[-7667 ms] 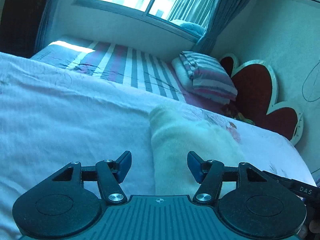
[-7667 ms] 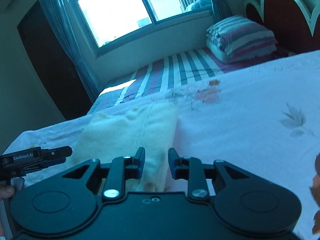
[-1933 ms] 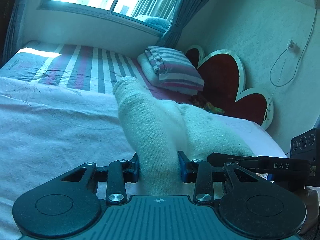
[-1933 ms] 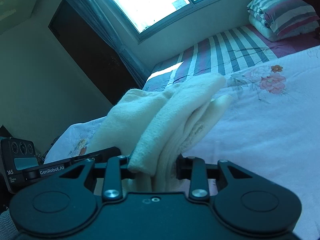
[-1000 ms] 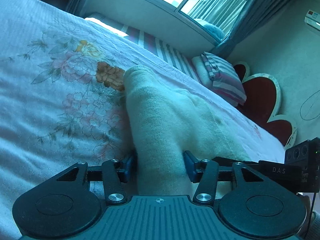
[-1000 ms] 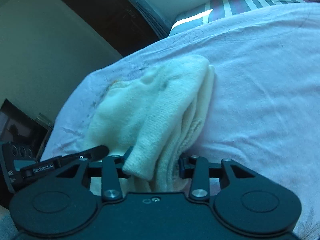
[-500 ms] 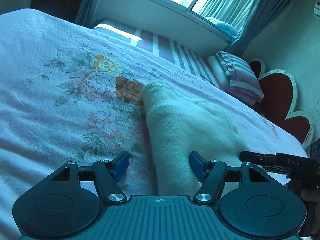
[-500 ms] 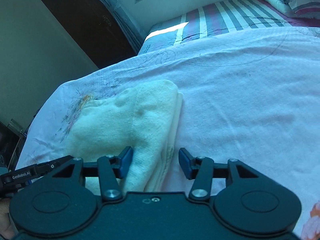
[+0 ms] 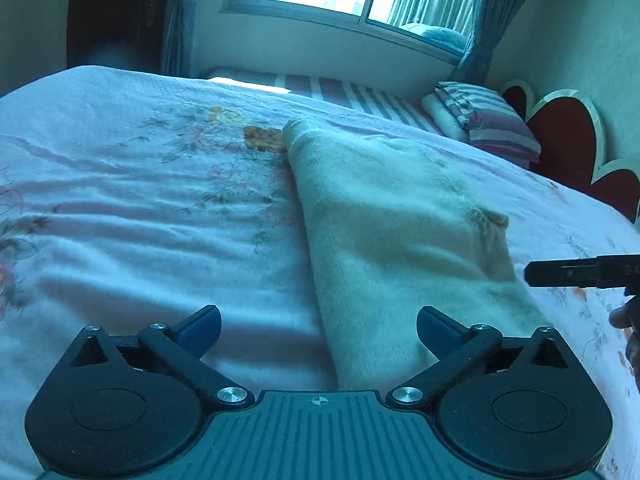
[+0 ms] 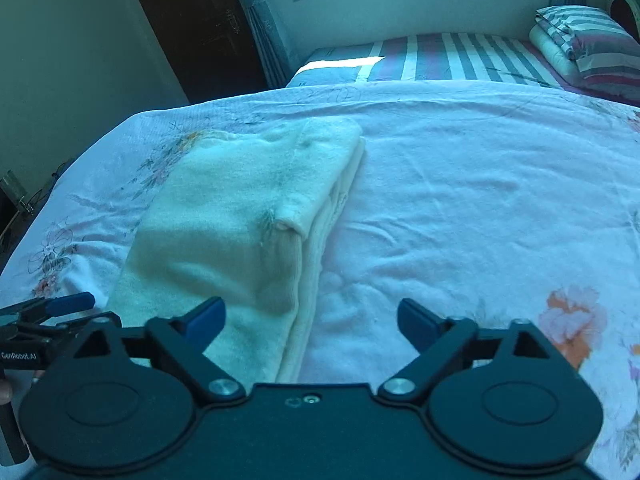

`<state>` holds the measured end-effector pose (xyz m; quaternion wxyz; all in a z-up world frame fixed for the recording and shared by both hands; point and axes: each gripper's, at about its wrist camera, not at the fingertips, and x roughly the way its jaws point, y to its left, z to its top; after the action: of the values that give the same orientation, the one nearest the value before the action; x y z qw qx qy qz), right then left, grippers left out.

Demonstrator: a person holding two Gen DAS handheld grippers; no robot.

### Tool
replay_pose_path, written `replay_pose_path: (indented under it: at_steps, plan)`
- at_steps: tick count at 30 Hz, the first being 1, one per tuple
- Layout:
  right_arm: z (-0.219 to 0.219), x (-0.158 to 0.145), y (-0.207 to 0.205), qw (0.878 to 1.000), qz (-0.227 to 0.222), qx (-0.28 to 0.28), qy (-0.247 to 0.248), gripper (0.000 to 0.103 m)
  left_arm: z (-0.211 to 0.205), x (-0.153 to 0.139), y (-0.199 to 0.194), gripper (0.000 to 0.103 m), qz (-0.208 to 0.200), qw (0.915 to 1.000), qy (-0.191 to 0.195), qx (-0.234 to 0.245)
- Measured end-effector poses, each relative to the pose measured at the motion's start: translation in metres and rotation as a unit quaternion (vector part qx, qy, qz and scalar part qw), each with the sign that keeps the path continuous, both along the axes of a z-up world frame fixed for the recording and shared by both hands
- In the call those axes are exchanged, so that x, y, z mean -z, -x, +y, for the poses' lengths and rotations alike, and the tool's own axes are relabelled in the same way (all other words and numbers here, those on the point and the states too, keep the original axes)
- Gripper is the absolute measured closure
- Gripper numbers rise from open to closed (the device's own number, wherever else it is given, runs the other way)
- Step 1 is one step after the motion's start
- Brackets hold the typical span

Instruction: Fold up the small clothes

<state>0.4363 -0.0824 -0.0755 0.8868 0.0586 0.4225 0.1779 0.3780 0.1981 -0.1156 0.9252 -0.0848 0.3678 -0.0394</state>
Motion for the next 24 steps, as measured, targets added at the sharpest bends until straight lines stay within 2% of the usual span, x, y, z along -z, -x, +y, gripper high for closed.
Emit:
replay_pose_path:
  at_steps: [2, 4, 8, 11, 17, 24]
  plan:
    - [-0.003, -0.002, 0.019, 1.000, -0.005, 0.009, 0.017, 0.000, -0.006, 0.000, 0.018, 0.000, 0.010, 0.9998, -0.016, -0.012]
    - [-0.004, -0.006, 0.040, 0.999, -0.020, 0.018, 0.030, 0.000, -0.013, -0.004, 0.041, 0.000, 0.001, 0.9991, -0.032, -0.028]
    - [-0.009, -0.016, 0.090, 0.998, -0.038, 0.024, 0.041, 0.000, -0.028, -0.015, 0.085, 0.000, -0.019, 0.9984, -0.031, -0.043]
    - [-0.015, -0.026, 0.131, 0.997, -0.056, 0.032, 0.041, 0.000, -0.044, -0.031, 0.116, 0.000, -0.035, 0.9983, -0.031, -0.034]
    - [-0.029, -0.065, 0.223, 0.991, -0.107, 0.048, 0.063, 0.000, -0.077, -0.083, 0.195, 0.000, -0.074, 0.9969, -0.025, -0.011]
    - [-0.043, -0.117, 0.310, 0.983, -0.158, 0.067, 0.072, 0.000, -0.096, -0.138, 0.291, 0.000, -0.121, 0.9920, -0.030, -0.019]
